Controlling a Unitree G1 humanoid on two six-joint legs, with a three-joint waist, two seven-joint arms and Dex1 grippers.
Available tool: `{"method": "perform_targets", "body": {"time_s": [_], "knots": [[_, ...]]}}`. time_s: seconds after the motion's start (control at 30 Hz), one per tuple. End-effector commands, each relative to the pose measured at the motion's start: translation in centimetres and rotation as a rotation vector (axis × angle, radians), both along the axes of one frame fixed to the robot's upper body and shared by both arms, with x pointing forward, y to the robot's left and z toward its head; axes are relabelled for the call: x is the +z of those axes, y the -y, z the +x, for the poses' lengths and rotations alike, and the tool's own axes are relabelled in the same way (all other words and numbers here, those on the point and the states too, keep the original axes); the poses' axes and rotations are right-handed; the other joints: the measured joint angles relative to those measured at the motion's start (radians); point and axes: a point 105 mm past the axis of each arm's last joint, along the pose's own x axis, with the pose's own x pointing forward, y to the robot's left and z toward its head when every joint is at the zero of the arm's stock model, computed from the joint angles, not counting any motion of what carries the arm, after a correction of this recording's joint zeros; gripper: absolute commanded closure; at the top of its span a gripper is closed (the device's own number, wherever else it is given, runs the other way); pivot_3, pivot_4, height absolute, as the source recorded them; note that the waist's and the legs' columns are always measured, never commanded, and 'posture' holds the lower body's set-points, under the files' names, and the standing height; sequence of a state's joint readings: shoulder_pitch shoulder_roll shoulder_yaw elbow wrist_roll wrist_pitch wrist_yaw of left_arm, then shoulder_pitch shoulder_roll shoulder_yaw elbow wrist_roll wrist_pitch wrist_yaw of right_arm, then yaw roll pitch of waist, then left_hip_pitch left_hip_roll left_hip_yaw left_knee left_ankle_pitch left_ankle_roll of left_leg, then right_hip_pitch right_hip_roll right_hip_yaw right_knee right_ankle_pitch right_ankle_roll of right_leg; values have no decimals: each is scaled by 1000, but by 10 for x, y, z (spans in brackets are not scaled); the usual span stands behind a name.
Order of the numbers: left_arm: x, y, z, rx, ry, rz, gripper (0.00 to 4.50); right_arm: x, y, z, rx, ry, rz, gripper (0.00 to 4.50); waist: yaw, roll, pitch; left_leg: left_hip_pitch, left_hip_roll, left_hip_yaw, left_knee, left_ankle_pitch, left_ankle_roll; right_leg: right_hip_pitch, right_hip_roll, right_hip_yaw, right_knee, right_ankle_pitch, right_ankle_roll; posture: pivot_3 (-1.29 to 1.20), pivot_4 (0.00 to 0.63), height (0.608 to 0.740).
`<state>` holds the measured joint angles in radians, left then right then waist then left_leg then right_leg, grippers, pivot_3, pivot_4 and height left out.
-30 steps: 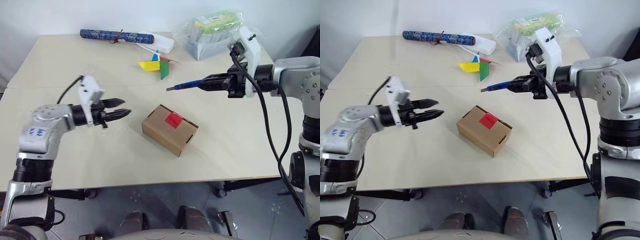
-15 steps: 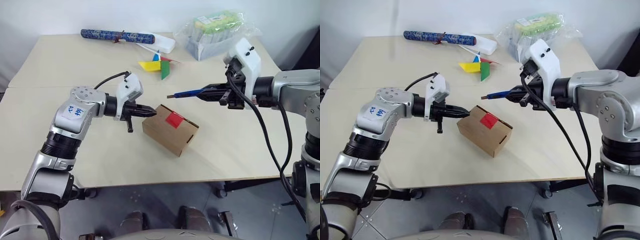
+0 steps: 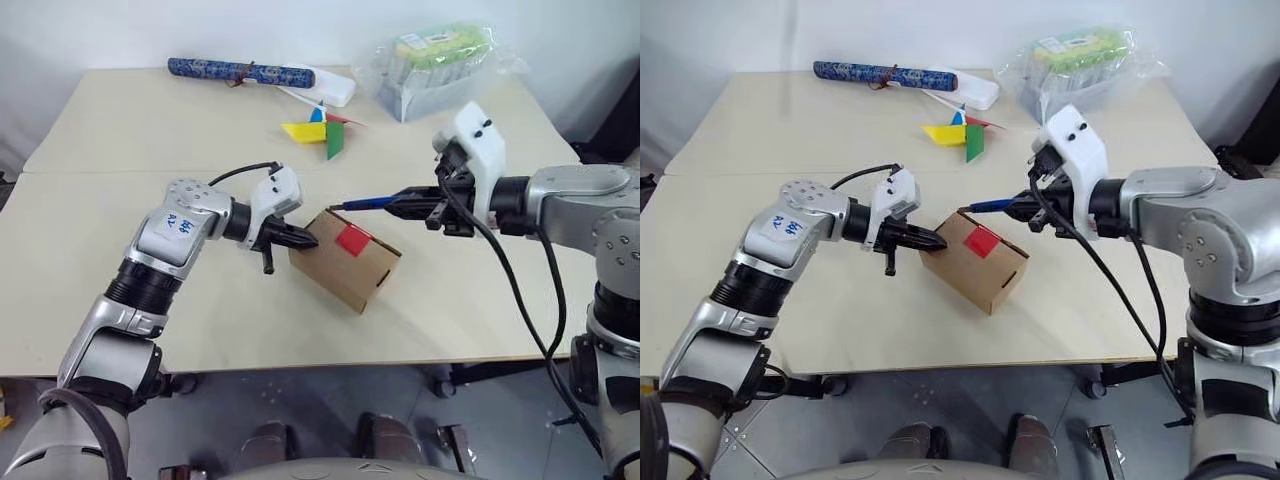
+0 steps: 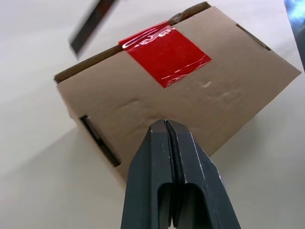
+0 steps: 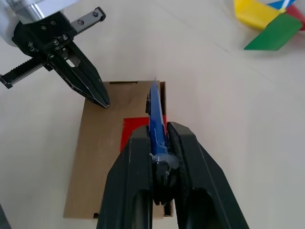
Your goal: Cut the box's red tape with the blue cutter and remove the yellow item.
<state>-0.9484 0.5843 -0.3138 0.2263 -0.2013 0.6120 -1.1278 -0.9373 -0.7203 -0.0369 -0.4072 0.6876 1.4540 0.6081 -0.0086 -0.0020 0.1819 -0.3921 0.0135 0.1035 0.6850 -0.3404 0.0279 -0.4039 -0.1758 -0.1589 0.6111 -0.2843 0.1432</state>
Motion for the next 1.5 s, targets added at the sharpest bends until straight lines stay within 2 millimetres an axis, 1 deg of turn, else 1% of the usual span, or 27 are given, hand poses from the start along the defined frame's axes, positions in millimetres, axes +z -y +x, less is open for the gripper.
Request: {"method": "perform_targets", "body": {"time_s": [0.03, 0.3, 0.53, 0.9, 1.17, 1.33, 1.5], "knots": [[3, 3, -4, -30, 13, 27, 4500, 7, -3, -1, 10, 57, 0, 4310, 5, 0, 0, 0, 0, 0, 0, 0, 0, 0, 0, 0, 0, 0, 0, 0, 150, 740], [-1, 4, -6, -50, 8, 54, 4500, 3, 0, 6, -5, 64, -4, 4310, 7, 0, 0, 0, 0, 0, 1, 0, 0, 0, 0, 0, 0, 0, 0, 0, 150, 740], [-4, 2, -3, -43, -1, 76, 4500, 12, 7, 12, -47, 91, 20, 4310, 7, 0, 0, 0, 0, 0, 1, 0, 0, 0, 0, 0, 0, 0, 0, 0, 150, 740], [-4, 2, 1, -46, -6, 91, 4500, -6, 11, 12, -55, 49, -11, 4310, 8, 0, 0, 0, 0, 0, 2, 0, 0, 0, 0, 0, 1, 0, 0, 0, 150, 740], [-4, 2, 2, -42, -8, 92, 4500, -12, 14, 9, -53, 31, -27, 4310, 8, 0, 0, 0, 0, 0, 4, 0, 0, 0, 0, 0, 2, 0, 0, 0, 150, 740], [-3, 3, 3, -39, -9, 92, 4500, -2, 14, 9, -51, 58, -17, 4310, 8, 0, 0, 0, 1, 0, 5, 0, 0, 1, 0, 1, 2, 0, 0, 0, 150, 740], [-3, 4, 4, -37, -11, 91, 4500, 22, 9, 6, -32, 110, 37, 4310, 8, 0, 0, -1, 1, 0, 7, 0, 0, 1, 0, 1, 3, 0, 0, 0, 150, 740]]}}
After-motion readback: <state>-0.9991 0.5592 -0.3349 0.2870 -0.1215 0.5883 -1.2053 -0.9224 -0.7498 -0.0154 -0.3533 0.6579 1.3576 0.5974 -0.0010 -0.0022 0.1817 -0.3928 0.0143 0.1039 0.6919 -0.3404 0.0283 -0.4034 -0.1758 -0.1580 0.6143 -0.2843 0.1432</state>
